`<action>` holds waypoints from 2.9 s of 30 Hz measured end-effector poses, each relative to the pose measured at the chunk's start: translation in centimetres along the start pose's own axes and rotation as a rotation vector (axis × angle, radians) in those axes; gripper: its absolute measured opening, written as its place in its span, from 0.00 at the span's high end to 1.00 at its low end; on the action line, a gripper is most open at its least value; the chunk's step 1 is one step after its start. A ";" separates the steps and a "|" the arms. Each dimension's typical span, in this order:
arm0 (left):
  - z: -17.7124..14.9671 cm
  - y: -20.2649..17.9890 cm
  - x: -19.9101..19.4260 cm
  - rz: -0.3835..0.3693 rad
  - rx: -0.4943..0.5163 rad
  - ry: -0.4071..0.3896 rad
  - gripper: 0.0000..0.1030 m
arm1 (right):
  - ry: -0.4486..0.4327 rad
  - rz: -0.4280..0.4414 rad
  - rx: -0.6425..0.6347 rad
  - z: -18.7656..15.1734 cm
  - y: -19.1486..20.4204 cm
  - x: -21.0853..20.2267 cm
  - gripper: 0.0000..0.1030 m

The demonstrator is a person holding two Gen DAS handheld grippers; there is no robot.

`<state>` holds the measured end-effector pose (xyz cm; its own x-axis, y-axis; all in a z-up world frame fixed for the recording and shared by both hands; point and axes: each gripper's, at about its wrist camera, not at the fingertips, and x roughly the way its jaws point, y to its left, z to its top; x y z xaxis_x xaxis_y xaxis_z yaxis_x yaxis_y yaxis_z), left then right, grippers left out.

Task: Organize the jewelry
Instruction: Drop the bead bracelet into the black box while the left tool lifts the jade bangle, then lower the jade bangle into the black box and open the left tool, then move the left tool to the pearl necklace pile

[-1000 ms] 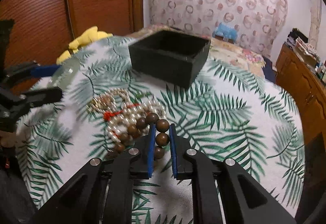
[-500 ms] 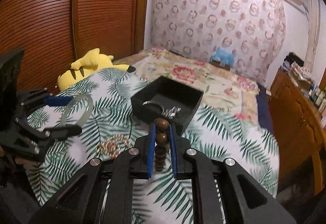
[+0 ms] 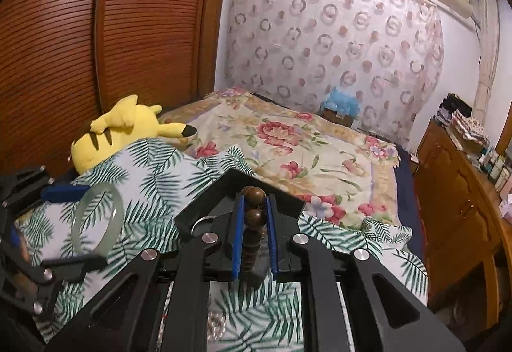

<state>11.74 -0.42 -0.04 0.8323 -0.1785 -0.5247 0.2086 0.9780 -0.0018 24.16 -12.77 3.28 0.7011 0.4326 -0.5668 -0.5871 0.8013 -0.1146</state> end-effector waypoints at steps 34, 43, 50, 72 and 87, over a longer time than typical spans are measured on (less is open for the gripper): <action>3.0 -0.7 10.5 0.078 0.046 0.142 0.33 | 0.097 -0.034 0.076 -6.3 -3.4 1.6 0.71; 3.8 -0.7 13.9 0.104 0.048 0.191 0.33 | 0.107 -0.032 0.129 -9.1 -4.4 0.9 0.71; 3.5 -0.8 13.1 0.093 0.041 0.194 0.26 | 0.096 -0.017 0.140 -10.3 -4.1 0.1 0.71; -4.3 1.0 6.8 0.052 0.010 0.240 0.23 | 0.249 0.129 0.063 -13.3 1.6 3.7 0.71; -6.3 2.9 6.6 0.032 -0.045 0.271 0.23 | 0.258 0.068 0.040 -13.8 1.4 4.2 0.71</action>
<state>14.55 1.90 -8.90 0.6692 -0.1180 -0.7337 0.1566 0.9875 -0.0159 20.71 -15.57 -10.53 0.5312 0.3701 -0.7621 -0.6090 0.7921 -0.0398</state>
